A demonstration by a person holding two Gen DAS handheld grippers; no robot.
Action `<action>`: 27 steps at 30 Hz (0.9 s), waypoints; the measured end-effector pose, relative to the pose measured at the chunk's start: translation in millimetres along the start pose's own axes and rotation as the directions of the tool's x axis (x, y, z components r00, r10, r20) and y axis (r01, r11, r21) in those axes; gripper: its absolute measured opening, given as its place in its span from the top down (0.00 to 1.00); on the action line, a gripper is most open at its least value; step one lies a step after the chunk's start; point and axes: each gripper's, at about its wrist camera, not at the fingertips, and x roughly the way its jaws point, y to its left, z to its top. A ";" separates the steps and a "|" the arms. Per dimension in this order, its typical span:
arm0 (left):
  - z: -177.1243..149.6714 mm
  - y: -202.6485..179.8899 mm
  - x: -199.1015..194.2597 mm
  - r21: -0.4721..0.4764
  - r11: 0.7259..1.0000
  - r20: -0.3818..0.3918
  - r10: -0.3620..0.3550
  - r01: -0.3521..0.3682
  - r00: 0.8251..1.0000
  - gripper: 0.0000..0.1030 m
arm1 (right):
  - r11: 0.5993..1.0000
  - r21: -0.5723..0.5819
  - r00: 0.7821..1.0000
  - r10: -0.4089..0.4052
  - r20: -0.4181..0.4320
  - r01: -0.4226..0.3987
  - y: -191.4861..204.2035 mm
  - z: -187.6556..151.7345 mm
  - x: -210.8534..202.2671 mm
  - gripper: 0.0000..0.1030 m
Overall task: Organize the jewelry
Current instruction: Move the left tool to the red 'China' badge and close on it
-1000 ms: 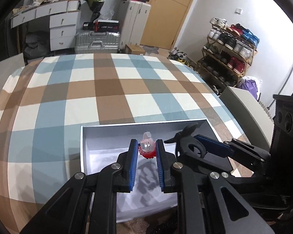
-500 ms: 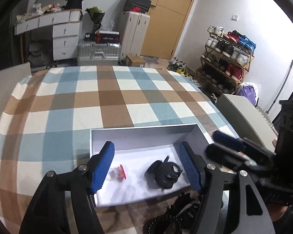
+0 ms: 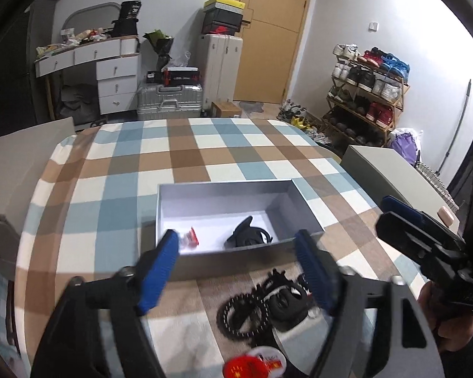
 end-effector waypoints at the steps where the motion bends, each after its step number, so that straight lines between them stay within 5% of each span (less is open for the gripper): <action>1: -1.6 -1.3 -3.1 -0.003 1.000 0.008 0.009 -0.009 1.000 0.21 | 1.000 -0.001 1.000 0.001 0.004 -0.001 1.4 -1.4 -4.6 0.09; 16: -41.0 -4.7 -17.3 -0.034 0.997 -0.083 -0.067 0.064 0.994 0.13 | 0.999 -0.019 0.997 0.033 0.068 -0.032 18.4 -32.0 -55.6 0.00; 27: -84.1 5.4 5.9 -0.056 0.995 -0.228 -0.093 0.083 0.969 0.13 | 1.000 0.013 0.999 0.003 -0.053 -0.003 6.3 -71.7 -42.2 0.00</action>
